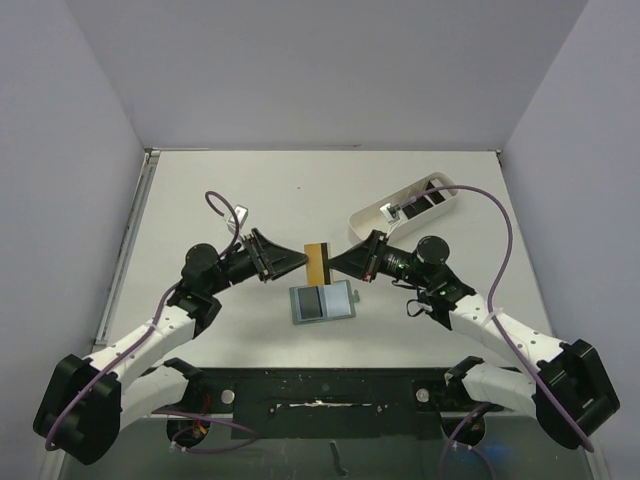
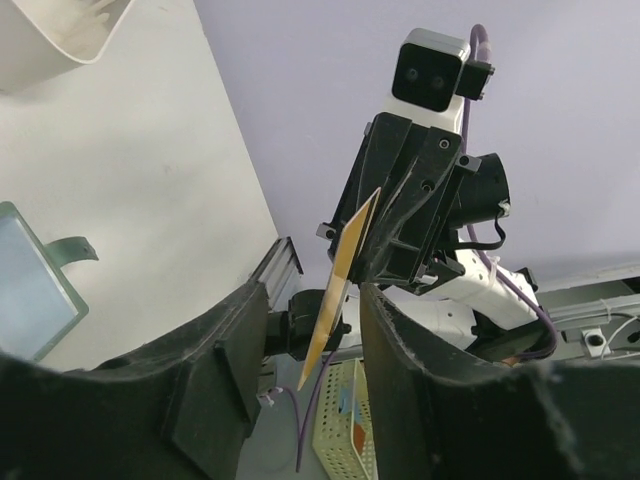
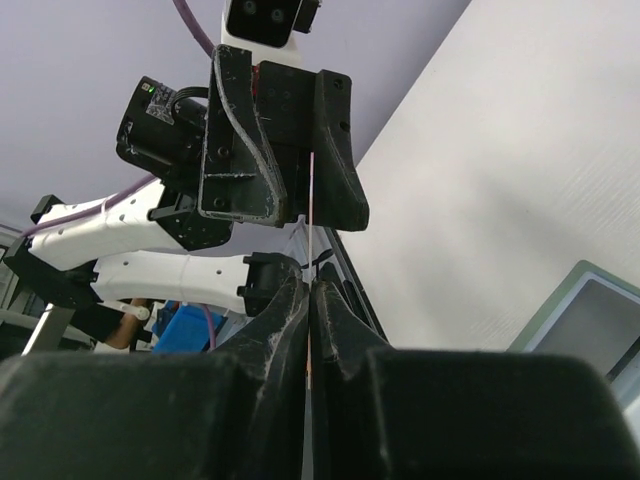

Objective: Put the credit cards into the card holder
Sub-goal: Insert the credit card into the card holder.

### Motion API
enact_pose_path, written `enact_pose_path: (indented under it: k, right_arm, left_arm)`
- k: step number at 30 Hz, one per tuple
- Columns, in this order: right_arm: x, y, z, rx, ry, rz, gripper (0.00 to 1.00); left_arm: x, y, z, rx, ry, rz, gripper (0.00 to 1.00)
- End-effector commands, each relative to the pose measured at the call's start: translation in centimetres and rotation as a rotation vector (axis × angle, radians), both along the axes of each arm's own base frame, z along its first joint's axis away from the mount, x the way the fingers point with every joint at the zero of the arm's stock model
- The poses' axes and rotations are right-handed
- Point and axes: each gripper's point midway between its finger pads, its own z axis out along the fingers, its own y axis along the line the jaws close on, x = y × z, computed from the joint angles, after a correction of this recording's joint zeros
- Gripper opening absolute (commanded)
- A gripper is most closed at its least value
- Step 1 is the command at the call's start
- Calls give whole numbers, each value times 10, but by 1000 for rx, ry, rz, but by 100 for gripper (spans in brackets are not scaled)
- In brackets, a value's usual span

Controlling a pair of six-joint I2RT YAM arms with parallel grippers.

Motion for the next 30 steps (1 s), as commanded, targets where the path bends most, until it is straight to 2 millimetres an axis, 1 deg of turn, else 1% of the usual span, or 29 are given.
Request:
enact_pose_path:
  k: [1,5,8,10,11,14,16,19,22,24,27,28,30]
  right_arm:
    - [-4,7,9,34,-43,20,0]
    - [-3,10,0,4,-20,32,1]
    - [-3,11,-3,-6,-18,30,2]
    - [-3,13,-6,-13,-16,32,3]
    - [-3,14,-8,-17,-14,34,3]
    - [-2,15,-14,-32,1,30,6]
    - [-1,14,-18,-40,9,27,10]
    - [0,11,-25,-75,9,9,21]
    - [8,3,-37,-145,10,-41,39]
    - [15,-7,-48,-209,25,-92,48]
    - [23,-23,-63,-301,25,-180,54]
    - [25,-31,-75,-364,33,-211,55]
    - [31,-49,-99,-499,55,-277,57]
  left_arm:
    - [-4,1,21,-57,-74,-13,34]
    - [-5,0,19,-56,-73,-26,14]
    - [-7,-1,19,-60,-74,-36,9]
    - [-8,-1,18,-59,-78,-41,1]
    - [-9,-1,17,-57,-76,-43,0]
    - [-11,0,14,-54,-73,-44,0]
    - [-11,1,11,-49,-70,-41,0]
    - [-8,2,-1,-7,-51,-20,0]
    - [-3,3,-16,56,-34,0,0]
    - [0,5,-28,93,-11,17,0]
    - [7,8,-50,182,26,50,0]
    - [9,10,-62,232,57,63,0]
    - [12,15,-77,309,85,80,0]
